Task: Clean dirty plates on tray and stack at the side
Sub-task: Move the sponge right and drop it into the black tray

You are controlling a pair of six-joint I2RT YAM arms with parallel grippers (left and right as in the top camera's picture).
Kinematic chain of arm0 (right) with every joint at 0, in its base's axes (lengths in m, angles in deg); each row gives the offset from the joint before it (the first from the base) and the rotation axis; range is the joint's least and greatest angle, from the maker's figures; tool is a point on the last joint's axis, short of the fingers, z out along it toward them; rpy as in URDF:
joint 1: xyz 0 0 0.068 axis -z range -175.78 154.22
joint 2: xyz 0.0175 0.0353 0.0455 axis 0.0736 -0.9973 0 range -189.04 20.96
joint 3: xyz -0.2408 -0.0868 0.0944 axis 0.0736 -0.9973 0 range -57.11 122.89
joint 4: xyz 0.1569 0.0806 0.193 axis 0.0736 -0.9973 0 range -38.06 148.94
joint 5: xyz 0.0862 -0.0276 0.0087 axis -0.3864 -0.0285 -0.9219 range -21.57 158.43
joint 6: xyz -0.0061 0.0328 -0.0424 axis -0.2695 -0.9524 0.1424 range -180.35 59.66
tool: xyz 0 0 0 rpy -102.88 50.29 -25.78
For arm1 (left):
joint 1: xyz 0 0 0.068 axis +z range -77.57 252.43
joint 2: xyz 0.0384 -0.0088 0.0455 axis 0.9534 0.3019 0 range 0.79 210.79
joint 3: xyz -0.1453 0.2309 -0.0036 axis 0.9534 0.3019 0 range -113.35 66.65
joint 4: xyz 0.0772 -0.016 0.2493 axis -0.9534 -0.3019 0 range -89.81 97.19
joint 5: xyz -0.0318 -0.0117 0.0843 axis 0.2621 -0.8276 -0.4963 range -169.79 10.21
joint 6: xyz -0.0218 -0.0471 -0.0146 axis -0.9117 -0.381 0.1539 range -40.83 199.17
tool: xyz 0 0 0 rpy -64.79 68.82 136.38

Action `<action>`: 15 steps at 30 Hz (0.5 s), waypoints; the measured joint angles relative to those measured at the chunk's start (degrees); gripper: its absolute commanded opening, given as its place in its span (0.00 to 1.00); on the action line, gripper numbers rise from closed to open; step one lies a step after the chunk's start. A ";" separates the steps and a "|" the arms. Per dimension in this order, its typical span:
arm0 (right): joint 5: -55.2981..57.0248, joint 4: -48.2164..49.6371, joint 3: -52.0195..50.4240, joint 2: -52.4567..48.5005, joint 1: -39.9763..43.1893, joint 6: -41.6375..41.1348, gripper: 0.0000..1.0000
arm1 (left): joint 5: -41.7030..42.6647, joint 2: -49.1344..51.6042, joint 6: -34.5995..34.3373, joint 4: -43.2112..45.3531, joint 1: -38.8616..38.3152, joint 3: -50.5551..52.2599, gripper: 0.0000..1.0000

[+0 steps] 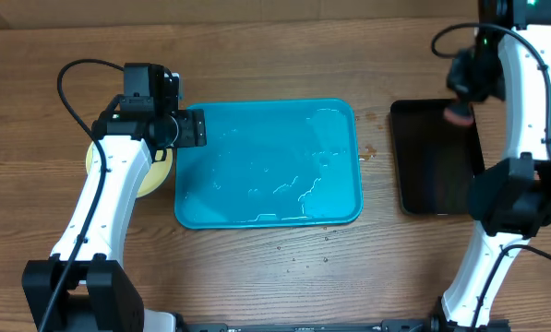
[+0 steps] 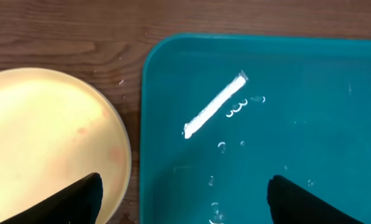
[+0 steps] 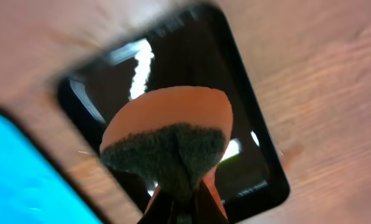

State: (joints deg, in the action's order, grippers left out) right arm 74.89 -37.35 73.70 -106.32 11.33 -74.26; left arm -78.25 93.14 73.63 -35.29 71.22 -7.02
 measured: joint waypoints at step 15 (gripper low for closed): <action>-2.14 17.62 -26.08 -0.07 1.75 21.49 0.08 | -0.31 0.00 0.00 1.36 0.00 0.00 1.00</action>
State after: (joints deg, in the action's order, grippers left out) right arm 72.75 -19.73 47.62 -106.39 13.08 -52.77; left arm -78.55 93.14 73.63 -33.93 71.22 -7.02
